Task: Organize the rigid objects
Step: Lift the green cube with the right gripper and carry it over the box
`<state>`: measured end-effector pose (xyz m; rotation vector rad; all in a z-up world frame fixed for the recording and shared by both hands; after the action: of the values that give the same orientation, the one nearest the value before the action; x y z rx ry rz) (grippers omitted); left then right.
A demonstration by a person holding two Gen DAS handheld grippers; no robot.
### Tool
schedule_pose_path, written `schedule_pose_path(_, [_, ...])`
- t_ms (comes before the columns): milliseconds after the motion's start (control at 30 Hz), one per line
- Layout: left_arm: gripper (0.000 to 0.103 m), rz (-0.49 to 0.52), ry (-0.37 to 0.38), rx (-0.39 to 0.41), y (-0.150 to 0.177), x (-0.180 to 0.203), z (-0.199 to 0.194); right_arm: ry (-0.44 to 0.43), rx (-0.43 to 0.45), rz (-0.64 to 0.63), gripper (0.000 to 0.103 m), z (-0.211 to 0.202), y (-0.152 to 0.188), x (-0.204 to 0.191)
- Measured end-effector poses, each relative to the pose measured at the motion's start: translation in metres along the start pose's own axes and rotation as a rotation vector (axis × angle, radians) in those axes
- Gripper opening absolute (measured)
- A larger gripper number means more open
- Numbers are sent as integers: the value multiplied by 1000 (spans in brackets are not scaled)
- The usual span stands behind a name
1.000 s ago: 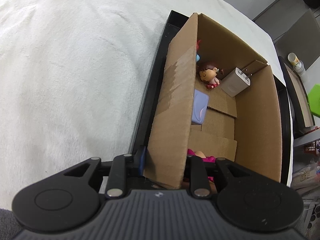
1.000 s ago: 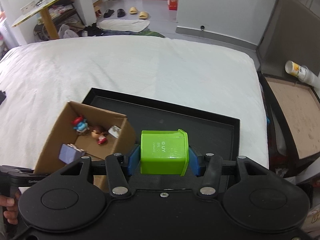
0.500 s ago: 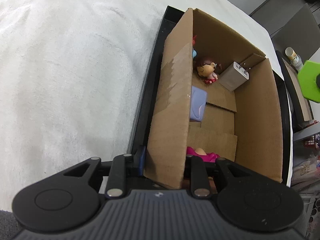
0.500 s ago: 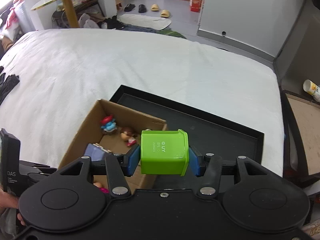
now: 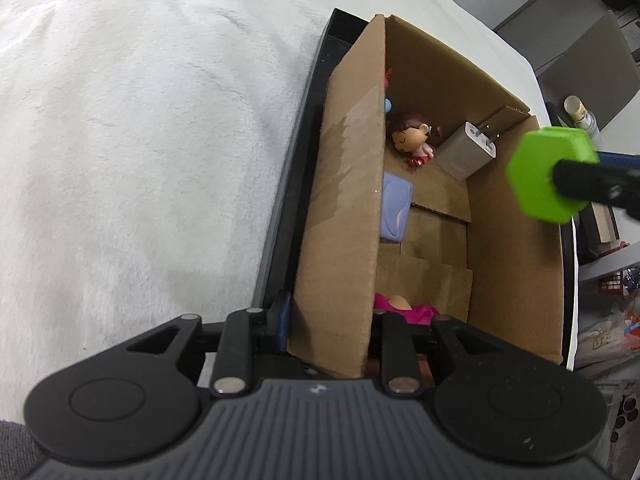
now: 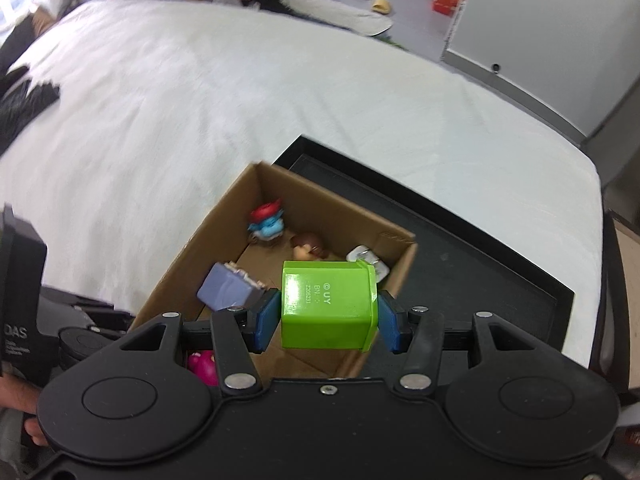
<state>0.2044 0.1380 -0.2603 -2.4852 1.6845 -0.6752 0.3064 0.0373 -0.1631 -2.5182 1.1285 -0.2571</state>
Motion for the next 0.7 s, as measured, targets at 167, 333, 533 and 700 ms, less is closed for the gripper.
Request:
schedule_pose_path(167, [25,5,12,1,1,-2,-2,15,-48,-76,50,19,4,-15])
schedule_pose_path(333, [25,7,18,2,1,-3,-2,32,-89,-181,50,36,9,-28])
schedule_pose_path(533, [25,5,22,4,2,-4,-3,69,-131,-315,50,53,16,-40])
schedule_pose_path(700, [26,6,20,6,2,-4,-3,99,-163,-357,52,64,20,-42])
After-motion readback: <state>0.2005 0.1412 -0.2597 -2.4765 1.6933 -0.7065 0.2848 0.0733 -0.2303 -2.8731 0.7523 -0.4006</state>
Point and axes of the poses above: each gripper's, at about its wrist camera, not at the fingertips, and z roughly the way its jaws point, x to its right, y to its underside, the point moved 4 cm from there along z, roughly the way its jaws point, and after that the axes turned 11 degrees about z, right-handed, at the moved point
